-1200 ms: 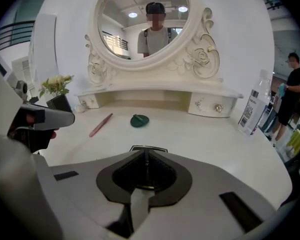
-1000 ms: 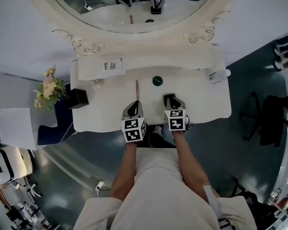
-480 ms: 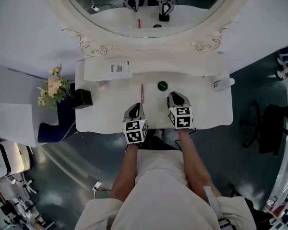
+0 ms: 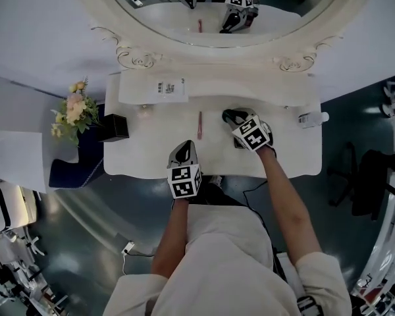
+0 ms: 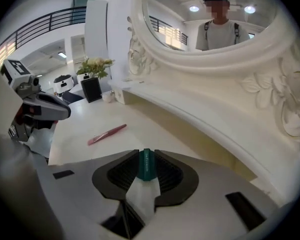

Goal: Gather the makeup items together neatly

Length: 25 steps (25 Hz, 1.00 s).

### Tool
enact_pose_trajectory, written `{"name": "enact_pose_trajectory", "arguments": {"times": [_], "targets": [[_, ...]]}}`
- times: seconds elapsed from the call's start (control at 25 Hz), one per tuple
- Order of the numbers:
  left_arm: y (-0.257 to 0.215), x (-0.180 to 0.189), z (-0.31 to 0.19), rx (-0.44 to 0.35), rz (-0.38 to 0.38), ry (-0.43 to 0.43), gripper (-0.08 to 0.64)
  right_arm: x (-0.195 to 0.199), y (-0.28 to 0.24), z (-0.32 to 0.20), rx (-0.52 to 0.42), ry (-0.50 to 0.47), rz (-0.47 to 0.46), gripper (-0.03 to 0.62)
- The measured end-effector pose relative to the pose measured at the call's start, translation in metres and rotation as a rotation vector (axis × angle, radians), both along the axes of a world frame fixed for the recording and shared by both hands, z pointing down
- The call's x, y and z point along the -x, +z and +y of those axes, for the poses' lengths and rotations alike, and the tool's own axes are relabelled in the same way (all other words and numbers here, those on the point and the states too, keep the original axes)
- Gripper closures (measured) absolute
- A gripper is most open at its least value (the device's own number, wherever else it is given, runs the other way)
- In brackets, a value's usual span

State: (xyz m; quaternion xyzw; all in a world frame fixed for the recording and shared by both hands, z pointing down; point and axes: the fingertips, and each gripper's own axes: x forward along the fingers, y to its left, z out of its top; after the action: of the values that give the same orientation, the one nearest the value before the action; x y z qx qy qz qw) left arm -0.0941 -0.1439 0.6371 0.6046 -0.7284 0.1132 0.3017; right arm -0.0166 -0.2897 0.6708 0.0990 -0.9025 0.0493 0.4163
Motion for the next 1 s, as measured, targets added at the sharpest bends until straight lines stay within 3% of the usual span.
{"name": "enact_pose_trajectory", "arguments": {"times": [0.24,0.44,0.8,1.0], "targets": [[0.002,0.007,0.006,0.004,0.008,-0.016,0.546,0.003,0.023,0.000,0.006,-0.087,0.109,0.475],[0.004,0.014,0.010,0.008,0.011,-0.022,0.546,0.008,0.022,0.004,0.006,-0.078,0.109,0.520],[0.001,0.018,0.005,0.002,0.017,0.021,0.546,0.011,0.017,0.007,0.000,0.026,0.107,0.538],[0.000,0.020,-0.001,0.005,0.030,0.092,0.546,0.011,0.006,0.016,-0.005,0.154,0.089,0.538]]}}
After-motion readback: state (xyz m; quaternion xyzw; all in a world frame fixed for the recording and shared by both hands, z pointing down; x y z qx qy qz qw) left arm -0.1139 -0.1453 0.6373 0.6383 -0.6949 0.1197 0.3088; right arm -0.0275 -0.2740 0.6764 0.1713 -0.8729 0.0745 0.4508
